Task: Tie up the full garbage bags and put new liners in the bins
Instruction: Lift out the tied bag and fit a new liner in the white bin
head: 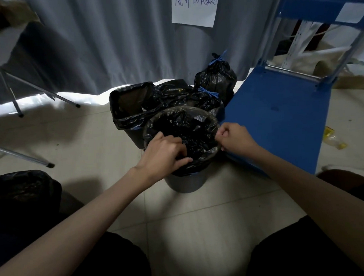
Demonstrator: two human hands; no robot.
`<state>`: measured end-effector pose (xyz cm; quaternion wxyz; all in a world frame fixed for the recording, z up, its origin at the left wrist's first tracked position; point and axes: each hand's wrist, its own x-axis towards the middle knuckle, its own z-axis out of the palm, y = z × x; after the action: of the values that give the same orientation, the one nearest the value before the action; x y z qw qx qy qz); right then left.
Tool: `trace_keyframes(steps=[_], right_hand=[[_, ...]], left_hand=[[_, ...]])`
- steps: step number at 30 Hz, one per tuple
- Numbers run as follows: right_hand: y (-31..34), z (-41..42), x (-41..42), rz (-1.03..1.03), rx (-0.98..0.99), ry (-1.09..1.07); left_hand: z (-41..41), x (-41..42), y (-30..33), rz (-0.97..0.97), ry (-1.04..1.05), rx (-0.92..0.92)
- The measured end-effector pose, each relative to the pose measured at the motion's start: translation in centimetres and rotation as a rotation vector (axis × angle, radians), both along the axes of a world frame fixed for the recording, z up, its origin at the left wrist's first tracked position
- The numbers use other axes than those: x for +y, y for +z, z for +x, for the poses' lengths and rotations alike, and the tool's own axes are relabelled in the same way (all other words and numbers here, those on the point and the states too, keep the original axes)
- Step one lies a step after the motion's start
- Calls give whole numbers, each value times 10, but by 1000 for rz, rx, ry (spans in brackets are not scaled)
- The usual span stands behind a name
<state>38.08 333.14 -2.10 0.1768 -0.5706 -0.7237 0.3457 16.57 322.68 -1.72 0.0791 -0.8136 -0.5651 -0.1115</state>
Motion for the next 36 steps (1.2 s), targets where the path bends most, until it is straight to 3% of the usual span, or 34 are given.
trace_keyframes(steps=[4,7,10,16,22,27,30,34,36], right_hand=[[-21,4,-9,-316,363,-386],[-41,6,-10,-523,554,-407],[-51,6,-5,-574,634,-407],[-64,6,2,-646,625,-359],[-65,1,7,-582,635,-447],[-69,-5,-3,-602,345,-289],[-73,-11,-14,-765,343,-230],[-60,-18,1,-643,529,-363],[-55,-24,8,-612,577,-375]], left_hand=[[27,23,-4,-176,49,-10],[47,37,-8,-206,68,-22],[60,45,-9,-225,87,-57],[65,49,-14,-258,133,-151],[59,49,-16,-294,156,-226],[44,48,-11,-413,189,-250],[31,46,0,-537,180,-154],[7,45,13,-761,198,96],[-2,45,14,-817,222,101]])
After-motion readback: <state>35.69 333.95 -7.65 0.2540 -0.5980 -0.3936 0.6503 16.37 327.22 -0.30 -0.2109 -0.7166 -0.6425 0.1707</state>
